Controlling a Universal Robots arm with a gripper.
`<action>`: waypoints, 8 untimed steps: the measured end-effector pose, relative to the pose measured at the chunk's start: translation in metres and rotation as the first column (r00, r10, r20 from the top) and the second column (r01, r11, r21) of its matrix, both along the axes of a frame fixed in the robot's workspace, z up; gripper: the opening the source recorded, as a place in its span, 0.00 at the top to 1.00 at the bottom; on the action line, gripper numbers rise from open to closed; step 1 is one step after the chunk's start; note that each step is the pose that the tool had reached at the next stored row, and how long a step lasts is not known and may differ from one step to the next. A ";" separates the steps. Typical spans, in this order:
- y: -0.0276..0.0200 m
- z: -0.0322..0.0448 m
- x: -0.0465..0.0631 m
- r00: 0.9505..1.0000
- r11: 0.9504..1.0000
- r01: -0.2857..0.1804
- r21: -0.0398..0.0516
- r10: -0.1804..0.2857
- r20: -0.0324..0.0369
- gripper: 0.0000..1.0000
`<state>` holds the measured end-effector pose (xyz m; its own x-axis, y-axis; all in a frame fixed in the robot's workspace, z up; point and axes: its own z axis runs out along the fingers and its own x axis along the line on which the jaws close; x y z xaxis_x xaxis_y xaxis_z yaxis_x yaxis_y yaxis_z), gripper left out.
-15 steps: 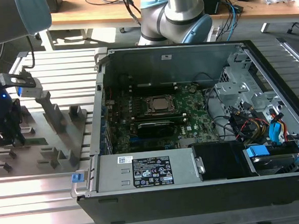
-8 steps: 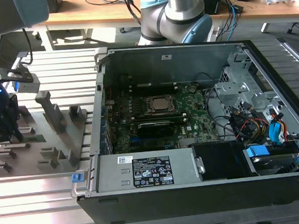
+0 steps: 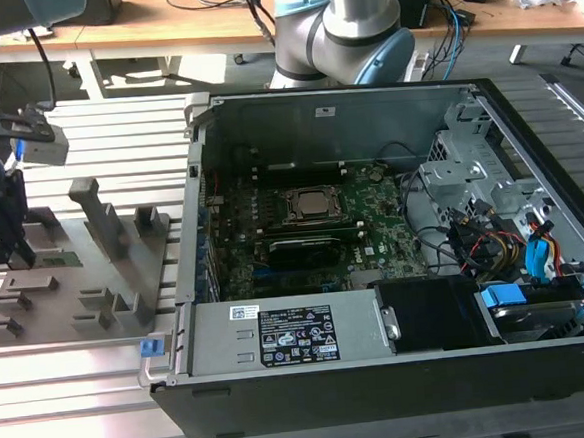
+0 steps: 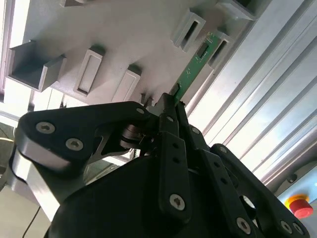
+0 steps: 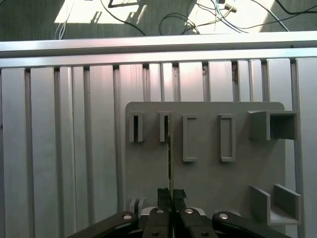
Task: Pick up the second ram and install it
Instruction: 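Pick up the second ram and move it above second insertion slot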
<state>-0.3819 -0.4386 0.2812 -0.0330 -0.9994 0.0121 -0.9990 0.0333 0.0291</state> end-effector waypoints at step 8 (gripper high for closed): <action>0.0000 0.0153 0.000 1.000 1.000 0.000 0.000 0.000 0.000 0.86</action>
